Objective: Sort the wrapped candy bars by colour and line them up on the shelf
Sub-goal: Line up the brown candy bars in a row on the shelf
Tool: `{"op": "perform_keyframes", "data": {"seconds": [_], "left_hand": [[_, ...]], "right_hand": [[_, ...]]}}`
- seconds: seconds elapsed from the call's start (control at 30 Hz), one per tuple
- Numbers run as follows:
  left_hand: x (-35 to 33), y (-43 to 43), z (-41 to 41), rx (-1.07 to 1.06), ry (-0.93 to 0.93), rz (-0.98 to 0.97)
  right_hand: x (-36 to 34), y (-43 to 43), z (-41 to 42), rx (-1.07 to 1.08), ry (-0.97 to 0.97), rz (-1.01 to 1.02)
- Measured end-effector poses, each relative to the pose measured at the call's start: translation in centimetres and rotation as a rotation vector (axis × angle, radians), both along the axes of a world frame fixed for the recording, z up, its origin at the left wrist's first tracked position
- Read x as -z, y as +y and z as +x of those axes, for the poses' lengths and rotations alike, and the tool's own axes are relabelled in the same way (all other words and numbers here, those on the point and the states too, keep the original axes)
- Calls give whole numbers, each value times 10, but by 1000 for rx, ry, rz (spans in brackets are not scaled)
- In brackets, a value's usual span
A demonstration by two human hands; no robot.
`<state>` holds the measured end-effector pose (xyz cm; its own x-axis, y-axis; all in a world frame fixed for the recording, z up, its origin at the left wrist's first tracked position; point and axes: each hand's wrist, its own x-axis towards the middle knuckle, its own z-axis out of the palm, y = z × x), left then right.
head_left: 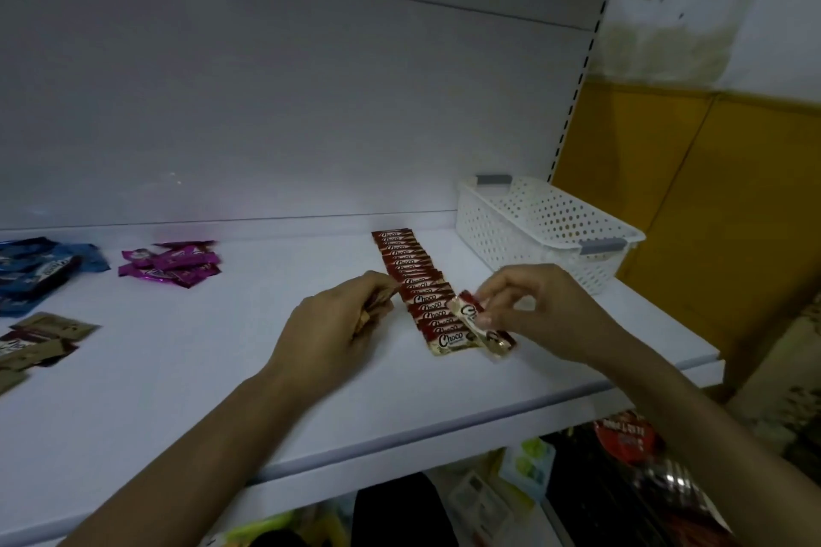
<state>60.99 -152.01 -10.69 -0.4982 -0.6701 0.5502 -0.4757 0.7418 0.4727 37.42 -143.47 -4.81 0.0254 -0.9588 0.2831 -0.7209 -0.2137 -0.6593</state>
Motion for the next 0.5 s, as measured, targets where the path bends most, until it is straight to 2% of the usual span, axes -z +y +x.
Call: {"op": "perform_keyframes", "data": {"seconds": [0.1,0.27,0.5], "left_hand": [[-1,2,0,12,-30,-35],[-3,4,-1,-11,-9,-23],[-6,7,-3,-44,-49,-26]], "right_hand": [[8,6,-7,-54,69,65],[22,0,0,-109,360,-2],[30,-12,3,-46,418,-109]]}}
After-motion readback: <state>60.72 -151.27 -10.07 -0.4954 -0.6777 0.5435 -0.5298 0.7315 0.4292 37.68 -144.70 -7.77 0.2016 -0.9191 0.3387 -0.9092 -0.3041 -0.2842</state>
